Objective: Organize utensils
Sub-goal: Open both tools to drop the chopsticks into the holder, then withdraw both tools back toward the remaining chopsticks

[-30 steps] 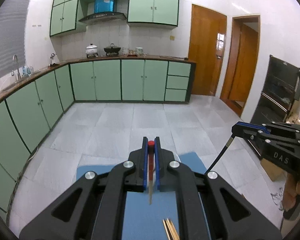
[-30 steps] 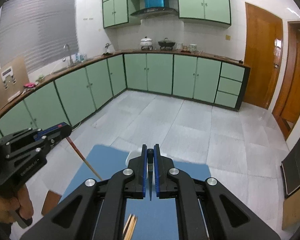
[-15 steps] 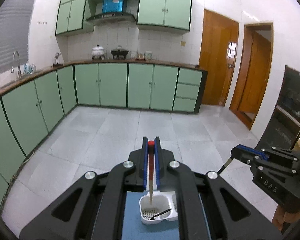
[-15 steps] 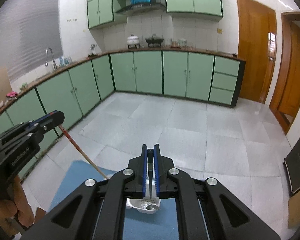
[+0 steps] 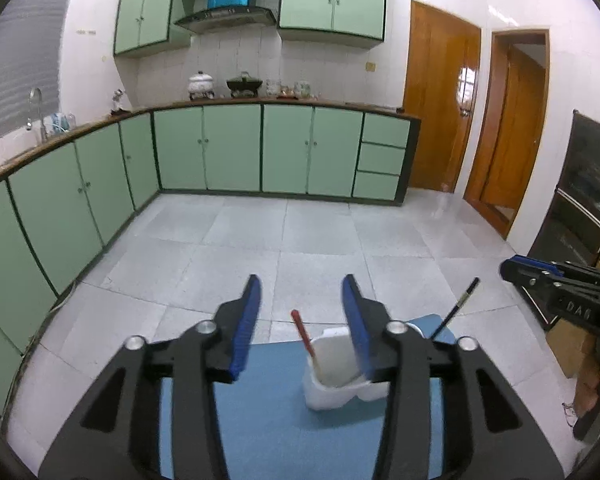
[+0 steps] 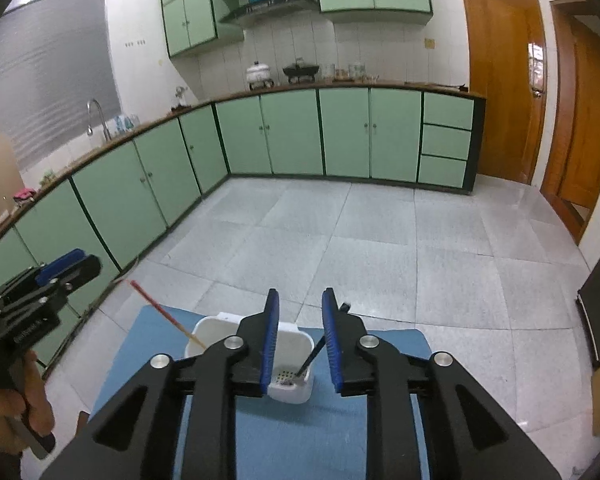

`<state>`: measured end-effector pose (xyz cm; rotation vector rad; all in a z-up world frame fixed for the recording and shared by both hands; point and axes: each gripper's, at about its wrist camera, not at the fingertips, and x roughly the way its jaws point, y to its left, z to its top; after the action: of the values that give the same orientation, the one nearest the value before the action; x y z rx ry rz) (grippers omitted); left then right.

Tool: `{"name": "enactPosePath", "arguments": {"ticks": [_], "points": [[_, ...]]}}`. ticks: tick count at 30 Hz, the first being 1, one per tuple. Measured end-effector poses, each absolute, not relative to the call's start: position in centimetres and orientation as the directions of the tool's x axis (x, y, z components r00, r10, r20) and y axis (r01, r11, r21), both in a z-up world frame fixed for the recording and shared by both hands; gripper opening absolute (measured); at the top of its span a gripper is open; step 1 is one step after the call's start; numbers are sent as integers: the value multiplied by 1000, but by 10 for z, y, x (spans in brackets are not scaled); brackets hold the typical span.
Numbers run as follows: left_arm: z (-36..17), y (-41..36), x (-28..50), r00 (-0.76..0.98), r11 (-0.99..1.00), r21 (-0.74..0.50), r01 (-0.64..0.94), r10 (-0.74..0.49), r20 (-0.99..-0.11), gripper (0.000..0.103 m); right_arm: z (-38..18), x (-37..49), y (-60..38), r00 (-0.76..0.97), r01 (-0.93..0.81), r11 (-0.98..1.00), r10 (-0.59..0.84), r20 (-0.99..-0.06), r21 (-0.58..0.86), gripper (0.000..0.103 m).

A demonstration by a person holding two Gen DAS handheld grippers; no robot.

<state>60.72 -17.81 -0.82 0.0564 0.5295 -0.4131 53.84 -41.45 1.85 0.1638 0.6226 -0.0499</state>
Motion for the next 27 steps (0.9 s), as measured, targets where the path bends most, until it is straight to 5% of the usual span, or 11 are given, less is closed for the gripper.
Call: {"name": "enactPosePath", "arguments": {"ticks": [9, 27], "points": [[-14, -115, 498, 797, 909, -24, 415, -376, -472, 60, 8, 422, -401, 853, 47, 991, 27, -521, 127, 31], [-199, -53, 302, 707, 918, -82, 388, -354, -613, 66, -207, 211, -291, 751, 9, 998, 35, -659, 63, 37]]}}
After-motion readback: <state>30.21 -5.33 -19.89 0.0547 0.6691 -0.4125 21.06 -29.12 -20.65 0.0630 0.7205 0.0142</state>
